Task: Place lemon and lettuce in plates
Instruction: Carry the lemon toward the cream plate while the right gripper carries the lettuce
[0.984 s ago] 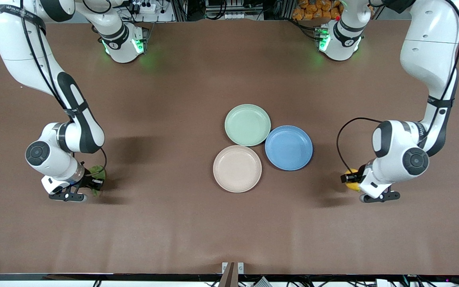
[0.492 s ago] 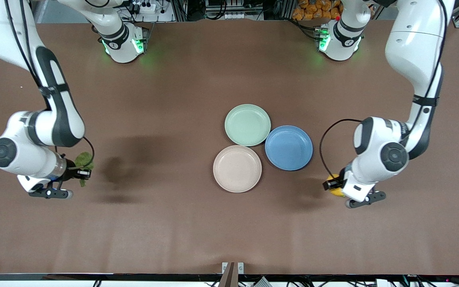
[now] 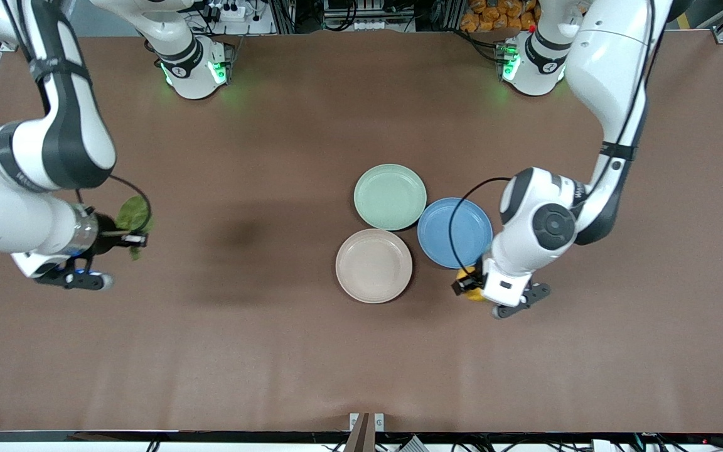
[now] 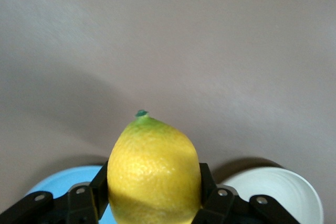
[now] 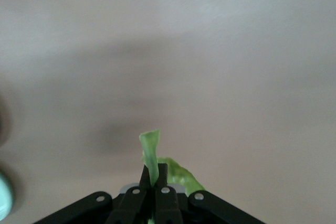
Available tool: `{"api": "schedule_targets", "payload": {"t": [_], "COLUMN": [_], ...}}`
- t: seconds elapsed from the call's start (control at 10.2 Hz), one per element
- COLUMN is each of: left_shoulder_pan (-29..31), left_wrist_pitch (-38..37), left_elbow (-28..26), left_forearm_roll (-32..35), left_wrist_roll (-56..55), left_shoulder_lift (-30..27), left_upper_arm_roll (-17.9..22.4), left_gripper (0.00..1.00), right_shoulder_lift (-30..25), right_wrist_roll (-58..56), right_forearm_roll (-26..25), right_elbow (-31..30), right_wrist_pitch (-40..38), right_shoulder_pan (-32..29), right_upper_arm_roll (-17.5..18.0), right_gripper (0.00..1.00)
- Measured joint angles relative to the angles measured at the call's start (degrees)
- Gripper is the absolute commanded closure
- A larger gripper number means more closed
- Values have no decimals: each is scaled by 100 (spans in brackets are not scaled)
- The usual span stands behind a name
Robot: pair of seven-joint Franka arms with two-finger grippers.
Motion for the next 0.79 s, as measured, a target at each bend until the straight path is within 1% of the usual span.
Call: {"api": "schedule_targets", "payload": {"t": [0.1,0.2,0.3,0.39,0.69,0.79], "left_shoulder_pan": [-174,-352,-543,-723,-1070,-1136], "left_wrist_pitch": [26,180,482,785,1363,1431], "left_elbow": [26,35,42,47,63,76], "left_forearm_roll": [-104,-239,-313,-324,-326,-326], "left_wrist_roll": [-112,-175,-309,-440,-561,-614], "left_shoulder_lift": [53,136,257,401,836,932], "left_upper_arm_roll": [-7,-13,-15,-16,-13,-10], "left_gripper": [100,100,100,100,100,11], "right_shoulder_lift": [-65,-84,-81,-75,0,55], "right_wrist_roll": [519,1066,1661,2253,3880,4347], "right_forearm_roll": [358,584,662,700,704,702], "right_elbow": [-2,-2,-32,-139,-687,-804], "right_wrist_pitch": [-36,9,189,505,1649,1973], "right_shoulder_pan": [31,92,259,575,1896,2262], "right_upper_arm_roll": [271,513,715,808,841,841], "right_gripper": [100,100,100,100,100,100]}}
